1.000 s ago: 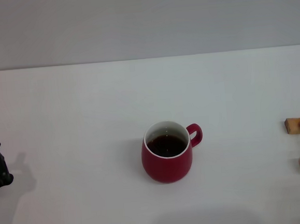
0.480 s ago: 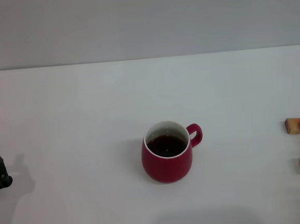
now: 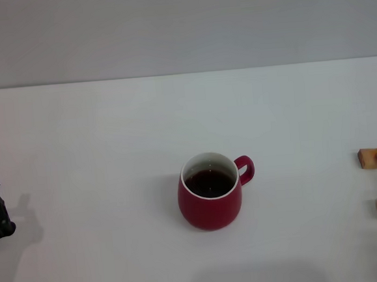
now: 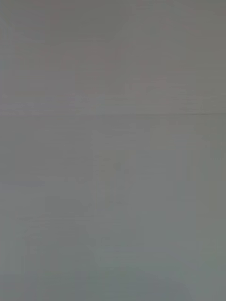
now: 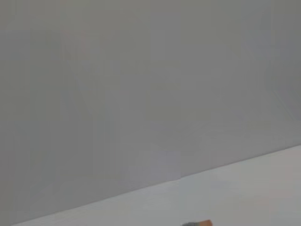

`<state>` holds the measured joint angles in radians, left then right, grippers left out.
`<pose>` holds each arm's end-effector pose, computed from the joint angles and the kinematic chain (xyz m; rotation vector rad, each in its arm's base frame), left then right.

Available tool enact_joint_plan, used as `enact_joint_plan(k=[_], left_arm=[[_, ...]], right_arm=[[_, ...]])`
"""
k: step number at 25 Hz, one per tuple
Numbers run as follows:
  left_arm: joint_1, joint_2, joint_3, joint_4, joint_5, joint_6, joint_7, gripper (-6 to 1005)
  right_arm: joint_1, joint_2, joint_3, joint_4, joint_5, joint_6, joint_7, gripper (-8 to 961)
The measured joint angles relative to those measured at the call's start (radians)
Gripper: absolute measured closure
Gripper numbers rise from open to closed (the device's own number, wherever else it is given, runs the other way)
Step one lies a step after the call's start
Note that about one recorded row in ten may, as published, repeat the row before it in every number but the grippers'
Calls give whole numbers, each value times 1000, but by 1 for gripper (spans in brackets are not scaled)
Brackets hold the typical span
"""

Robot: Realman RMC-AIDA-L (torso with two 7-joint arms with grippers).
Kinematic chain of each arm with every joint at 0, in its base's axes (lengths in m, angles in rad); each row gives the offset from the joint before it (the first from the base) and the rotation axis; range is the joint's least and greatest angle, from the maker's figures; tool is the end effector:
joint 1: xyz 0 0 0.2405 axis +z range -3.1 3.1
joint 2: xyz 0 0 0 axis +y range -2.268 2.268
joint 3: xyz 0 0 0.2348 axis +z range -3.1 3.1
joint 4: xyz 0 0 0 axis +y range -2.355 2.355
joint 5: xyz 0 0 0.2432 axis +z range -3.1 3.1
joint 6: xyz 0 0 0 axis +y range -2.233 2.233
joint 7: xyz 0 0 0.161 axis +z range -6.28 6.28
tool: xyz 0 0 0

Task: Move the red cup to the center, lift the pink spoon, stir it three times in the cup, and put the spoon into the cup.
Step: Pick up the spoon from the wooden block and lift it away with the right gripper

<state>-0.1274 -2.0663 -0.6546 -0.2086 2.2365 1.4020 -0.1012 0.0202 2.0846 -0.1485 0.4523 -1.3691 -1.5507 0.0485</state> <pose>-0.3726 0.2408 -0.0263 -1.5679 -0.5304 -0.6657 0.3571 0.1516 -0.0789 -1.4090 0.8554 0.7120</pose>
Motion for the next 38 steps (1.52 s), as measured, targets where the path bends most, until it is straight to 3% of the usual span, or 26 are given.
enact_joint_plan(k=[29, 38], left_arm=[[-9, 0, 0, -1, 0, -25, 0, 1001], [-14, 0, 0, 0, 0, -25, 0, 1001]], right_arm=[[34, 0, 27, -6, 1, 75, 1, 271], [44, -1, 19, -6, -3, 83, 1, 391]])
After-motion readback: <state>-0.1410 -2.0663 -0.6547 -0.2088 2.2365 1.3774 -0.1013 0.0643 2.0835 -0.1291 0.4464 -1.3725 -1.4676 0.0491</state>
